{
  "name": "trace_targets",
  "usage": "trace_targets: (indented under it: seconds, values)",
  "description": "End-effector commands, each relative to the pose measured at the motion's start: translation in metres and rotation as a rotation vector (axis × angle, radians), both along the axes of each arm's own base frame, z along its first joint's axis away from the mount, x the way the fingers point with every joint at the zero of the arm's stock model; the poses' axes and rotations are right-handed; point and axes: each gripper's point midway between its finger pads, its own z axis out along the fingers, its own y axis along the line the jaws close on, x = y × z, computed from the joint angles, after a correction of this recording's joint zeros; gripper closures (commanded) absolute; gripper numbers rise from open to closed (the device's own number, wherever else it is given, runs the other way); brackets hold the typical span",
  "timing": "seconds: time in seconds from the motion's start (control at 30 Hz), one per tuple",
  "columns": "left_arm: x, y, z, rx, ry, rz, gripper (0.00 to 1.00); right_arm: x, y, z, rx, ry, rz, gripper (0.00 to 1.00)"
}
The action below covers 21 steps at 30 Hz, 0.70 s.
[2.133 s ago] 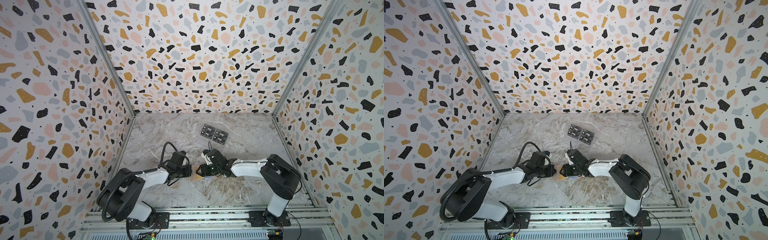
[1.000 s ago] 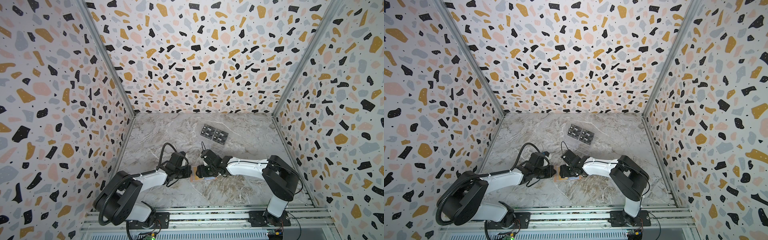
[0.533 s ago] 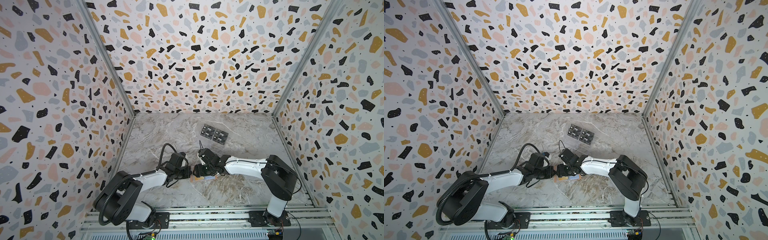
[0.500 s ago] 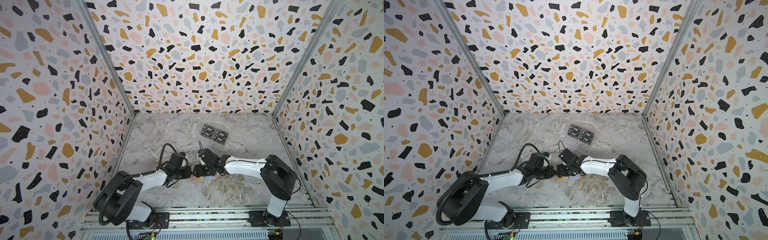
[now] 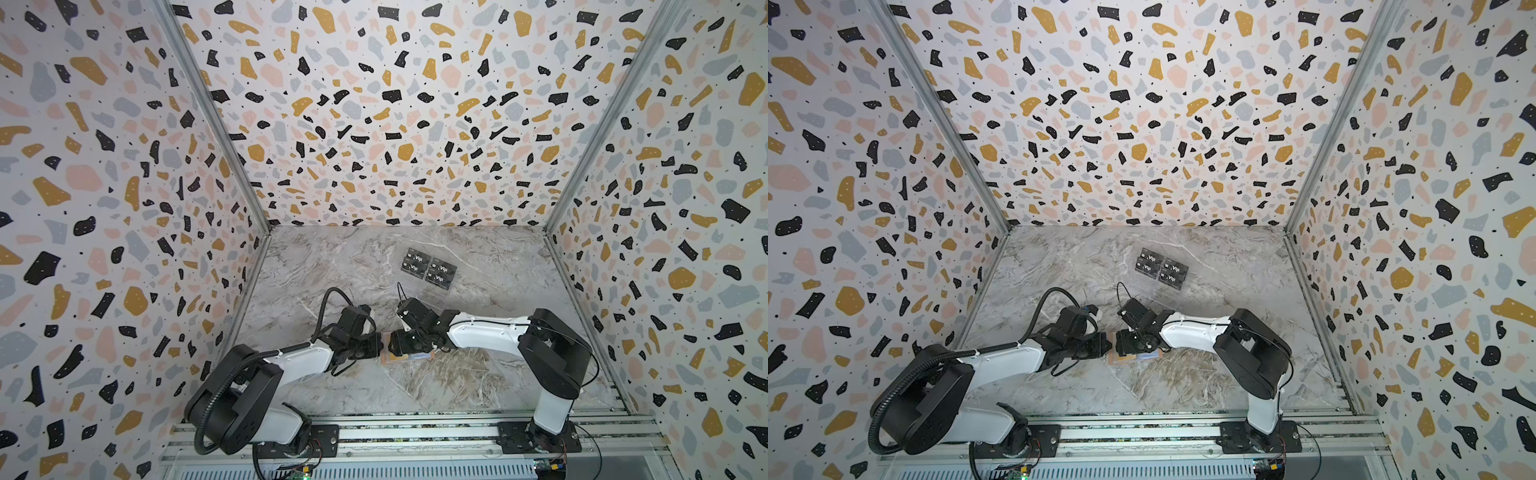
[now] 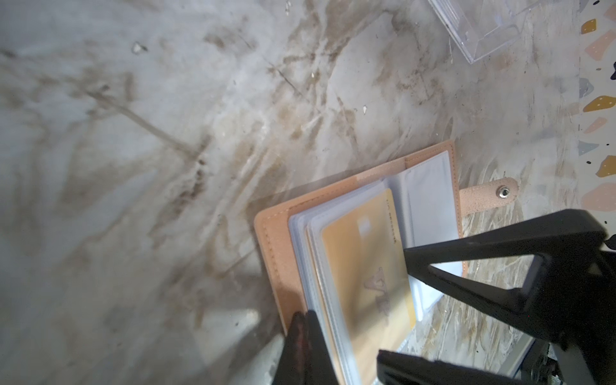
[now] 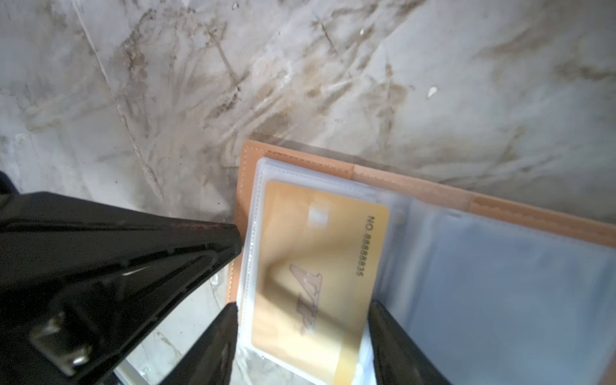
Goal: Insert credit cards into a card holder
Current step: Insert the credit card into the card slot.
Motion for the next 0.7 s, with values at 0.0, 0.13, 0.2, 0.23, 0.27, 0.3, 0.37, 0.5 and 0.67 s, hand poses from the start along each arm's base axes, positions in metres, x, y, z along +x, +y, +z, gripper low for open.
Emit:
trace_targets:
  seconds: [0.0,0.13,0.2,0.23,0.27,0.3,0.37,0.5,0.67]
  values:
    - [-0.003,0.0,0.002,-0.004,-0.008,-0.004,1.0,-0.001,0.007,0.005,0.014,0.005,0.015,0.37]
    - [-0.003,0.0,0.001,-0.006,-0.008,-0.001,1.0,-0.003,0.014,0.01,0.031,0.004,0.025,0.37]
    - [-0.003,-0.002,0.002,-0.018,-0.007,-0.004,1.0,-0.003,0.016,0.011,0.031,-0.004,0.027,0.37]
    - [-0.003,-0.003,0.002,-0.028,-0.005,-0.006,1.0,-0.003,0.017,0.012,0.032,-0.007,0.027,0.37]
    - [-0.004,-0.004,0.003,-0.036,-0.004,-0.008,1.0,-0.004,0.018,0.012,0.037,-0.008,0.029,0.37]
    - [-0.005,-0.004,0.003,-0.042,-0.002,-0.006,1.0,-0.005,0.02,0.013,0.041,-0.009,0.031,0.37]
    - [-0.005,-0.004,0.003,-0.046,-0.003,-0.002,1.0,-0.007,0.024,0.015,0.05,-0.015,0.033,0.37]
    - [-0.007,-0.003,0.001,-0.043,0.006,-0.003,1.0,-0.006,0.027,0.023,0.085,-0.026,0.033,0.37]
    - [-0.004,0.002,0.007,0.01,-0.007,-0.015,1.0,0.002,0.011,0.022,0.062,-0.028,0.029,0.37]
